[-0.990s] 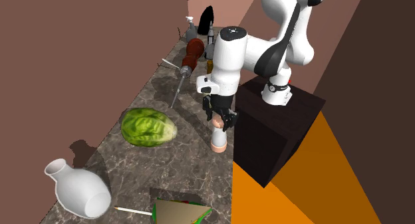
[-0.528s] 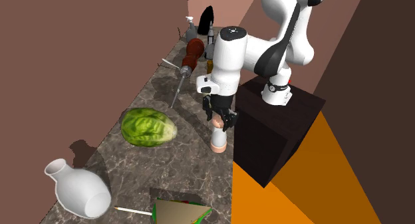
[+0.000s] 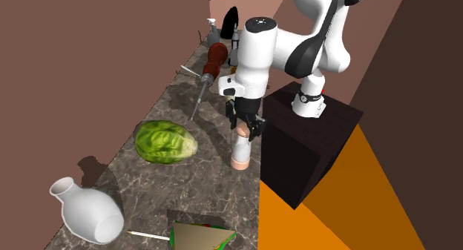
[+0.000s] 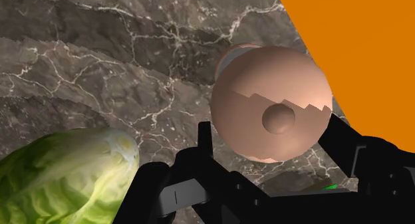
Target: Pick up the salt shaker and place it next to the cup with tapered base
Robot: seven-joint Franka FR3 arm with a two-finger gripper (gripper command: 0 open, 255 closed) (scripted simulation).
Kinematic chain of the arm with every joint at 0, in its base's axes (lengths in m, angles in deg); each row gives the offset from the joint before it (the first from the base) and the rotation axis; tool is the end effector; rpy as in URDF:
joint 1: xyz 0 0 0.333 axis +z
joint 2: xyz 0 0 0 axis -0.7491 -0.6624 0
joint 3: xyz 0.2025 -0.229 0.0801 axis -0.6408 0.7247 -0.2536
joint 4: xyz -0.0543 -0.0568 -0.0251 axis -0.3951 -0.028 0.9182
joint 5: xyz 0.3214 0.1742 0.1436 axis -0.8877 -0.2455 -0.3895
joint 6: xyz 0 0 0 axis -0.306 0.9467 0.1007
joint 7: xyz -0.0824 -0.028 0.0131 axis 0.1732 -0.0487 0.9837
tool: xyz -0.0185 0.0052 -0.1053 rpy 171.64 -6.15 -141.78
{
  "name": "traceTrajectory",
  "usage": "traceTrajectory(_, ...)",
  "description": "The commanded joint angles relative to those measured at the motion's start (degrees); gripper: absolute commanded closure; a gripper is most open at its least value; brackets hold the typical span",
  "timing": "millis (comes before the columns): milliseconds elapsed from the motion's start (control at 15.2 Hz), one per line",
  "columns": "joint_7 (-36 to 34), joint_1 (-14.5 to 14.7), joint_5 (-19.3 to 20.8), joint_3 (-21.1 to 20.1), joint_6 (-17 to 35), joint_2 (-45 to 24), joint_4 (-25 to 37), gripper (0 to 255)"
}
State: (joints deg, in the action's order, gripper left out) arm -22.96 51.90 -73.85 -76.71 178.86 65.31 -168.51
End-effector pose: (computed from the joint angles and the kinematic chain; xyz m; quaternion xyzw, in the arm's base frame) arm 0.6016 0.0825 0.4213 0.9971 0.0646 0.0273 0.0307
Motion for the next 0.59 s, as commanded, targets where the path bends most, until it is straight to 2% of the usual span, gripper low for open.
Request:
traceTrajectory(0,-0.01,0.08,-0.1,-0.08,-1.36,0.51,0.84,255)
traceTrajectory(528,0.51,0.08,-0.48,-0.15,-7.12,2.02,5.11,255)
